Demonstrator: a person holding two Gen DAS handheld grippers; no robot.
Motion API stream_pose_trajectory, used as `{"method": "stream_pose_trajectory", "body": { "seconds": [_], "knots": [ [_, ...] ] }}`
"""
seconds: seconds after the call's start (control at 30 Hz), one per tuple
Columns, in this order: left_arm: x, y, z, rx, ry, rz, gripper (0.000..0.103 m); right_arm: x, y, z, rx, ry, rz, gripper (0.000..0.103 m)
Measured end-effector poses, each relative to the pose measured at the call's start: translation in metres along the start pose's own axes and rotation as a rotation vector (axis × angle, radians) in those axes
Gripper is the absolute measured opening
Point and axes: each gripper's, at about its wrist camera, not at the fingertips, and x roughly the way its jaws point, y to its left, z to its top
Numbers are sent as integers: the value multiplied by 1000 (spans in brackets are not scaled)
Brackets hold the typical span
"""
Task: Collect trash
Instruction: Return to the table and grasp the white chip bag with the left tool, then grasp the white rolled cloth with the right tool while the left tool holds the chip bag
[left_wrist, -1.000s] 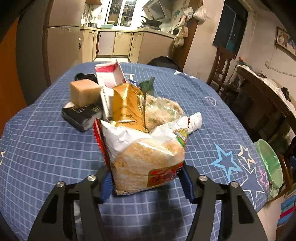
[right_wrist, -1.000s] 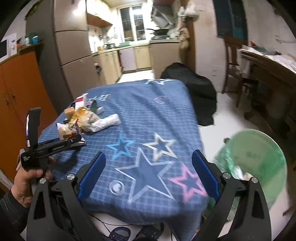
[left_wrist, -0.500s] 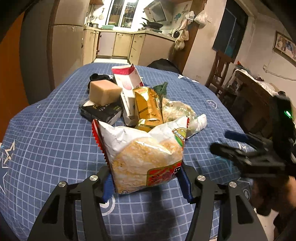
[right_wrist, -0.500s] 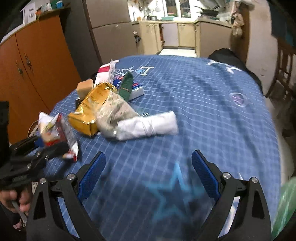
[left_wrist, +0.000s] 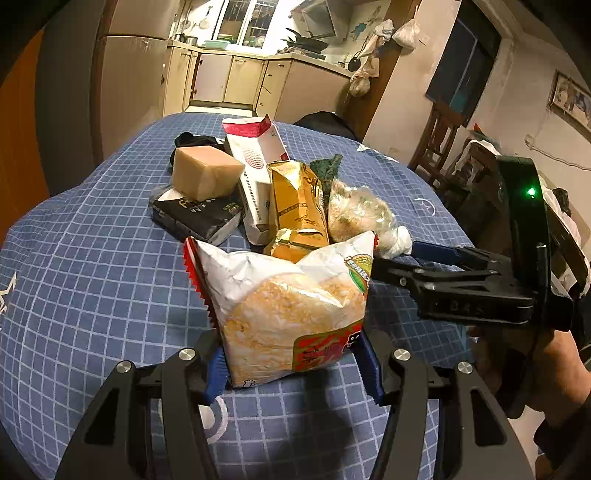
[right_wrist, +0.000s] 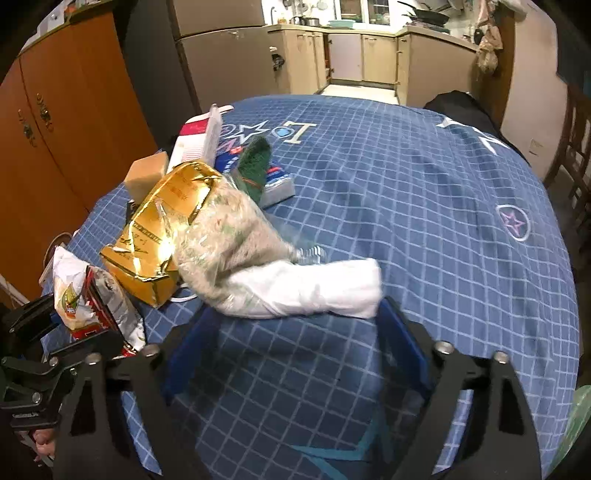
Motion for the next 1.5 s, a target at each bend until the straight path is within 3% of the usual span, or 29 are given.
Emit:
{"method": "stream_pose_trajectory", "body": {
  "seconds": [0.1, 0.13, 0.17, 0.33, 0.37, 0.4, 0.43, 0.47, 0.63, 0.73, 0.93, 1.0, 1.03, 1.23, 1.33, 1.5],
  "knots": [
    [0, 0, 0, -2, 1, -1, 59, -4, -2, -3, 13, -5, 8, 65],
    [1, 1, 0, -5, 2, -4, 59, -6, -2, -5, 7, -7, -25, 31],
    [2, 1, 0, -6, 2, -4, 59, -10, -3, -8, 6, -5, -47, 15],
    [2, 1, -3, -6, 4, -9, 59, -25, -6, -24, 16, 15, -18, 16],
    [1, 1, -5, -4, 5, -10, 59, -28, -6, -26, -1, 21, -14, 23],
    [1, 1, -6, -2, 6, -12, 59, -29, -4, -26, -52, 29, -23, 33],
    [1, 1, -6, -3, 9, -17, 60, -30, -2, -26, -95, 30, -34, 67],
    [0, 2, -6, -6, 11, -21, 60, -31, 1, -26, -139, 27, -35, 84],
    [2, 4, -4, -6, 31, -45, 60, -20, 12, 3, -451, 107, -88, 83],
    [5, 3, 0, 13, 52, -69, 60, -5, 16, 19, -598, 177, -91, 74],
    [10, 8, 6, 18, 76, -100, 60, 19, 29, 41, -758, 278, 10, 71],
    [12, 9, 8, 22, 76, -102, 60, 21, 25, 46, -730, 305, 45, 68],
    [12, 10, 8, 24, 74, -101, 60, 21, 22, 46, -701, 319, 71, 61],
    [8, 10, 4, 20, 60, -88, 60, -4, 23, 15, -561, 233, -12, 39],
    [2, 6, -3, 30, 32, -48, 60, -22, 21, -9, -420, 194, -38, 29],
    [-5, 0, -15, 41, 2, -9, 60, -54, 8, -53, -113, 92, -18, 28]
  ]
}}
